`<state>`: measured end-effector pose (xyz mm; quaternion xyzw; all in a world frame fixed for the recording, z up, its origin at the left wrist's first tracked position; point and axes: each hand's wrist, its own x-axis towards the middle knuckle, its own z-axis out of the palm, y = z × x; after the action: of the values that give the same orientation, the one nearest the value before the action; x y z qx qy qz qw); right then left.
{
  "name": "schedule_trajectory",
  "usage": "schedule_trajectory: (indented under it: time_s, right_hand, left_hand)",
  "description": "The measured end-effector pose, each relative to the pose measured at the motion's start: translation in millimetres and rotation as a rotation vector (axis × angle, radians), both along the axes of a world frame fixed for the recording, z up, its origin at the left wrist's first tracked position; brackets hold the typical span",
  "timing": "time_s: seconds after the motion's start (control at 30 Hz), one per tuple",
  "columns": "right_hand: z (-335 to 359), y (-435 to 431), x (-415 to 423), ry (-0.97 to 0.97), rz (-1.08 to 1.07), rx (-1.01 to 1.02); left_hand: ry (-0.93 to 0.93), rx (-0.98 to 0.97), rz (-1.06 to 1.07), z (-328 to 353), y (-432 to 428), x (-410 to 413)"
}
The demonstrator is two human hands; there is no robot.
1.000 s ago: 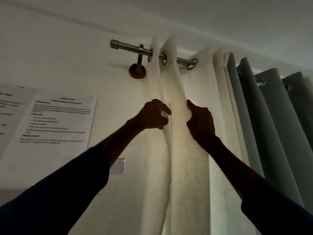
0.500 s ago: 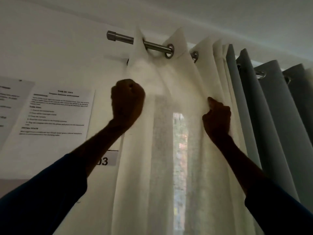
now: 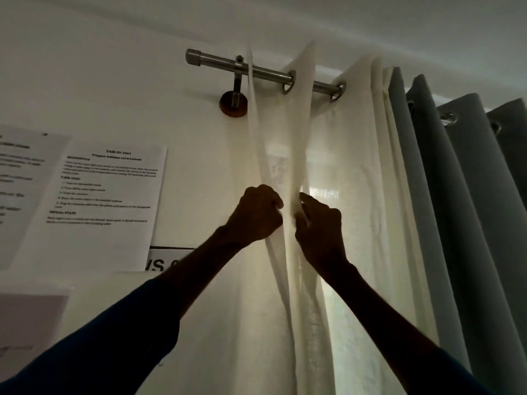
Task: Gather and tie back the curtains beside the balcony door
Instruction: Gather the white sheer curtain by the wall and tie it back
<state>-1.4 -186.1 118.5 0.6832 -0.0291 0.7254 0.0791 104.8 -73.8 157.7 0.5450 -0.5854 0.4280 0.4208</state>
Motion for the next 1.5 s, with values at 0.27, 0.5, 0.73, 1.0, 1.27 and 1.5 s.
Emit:
schedule_trajectory:
  time_s: [0.27, 0.5, 0.73, 1.0, 1.27, 1.5]
  right_hand:
    - [-43, 7, -1, 0.091, -0.087, 0.055]
    - [-60, 31, 5, 0.199, -0.12, -0.22]
    - [-35, -6, -50, -0.02, -0.116, -0.068]
    - [10, -52, -92, -0.231, -0.219, 0.343]
    - [35, -40, -78, -0.288, -0.552, 0.023]
    - [48, 41, -9, -0.168, -0.408, -0.002]
  left_hand:
    - [0.221, 0.181, -0.144, -9, 2, -4]
    - [0.348, -0.108, -0.043, -8, -18, -3]
    - [0.165, -0.27, 0.017, -20, -12, 4]
    - [-0.123, -0.307, -0.078, -37, 6, -16]
    - [-0.13, -0.201, 0.037, -27, -10, 14]
    - [-0.023, -0.118, 0.049, -23, 1, 15]
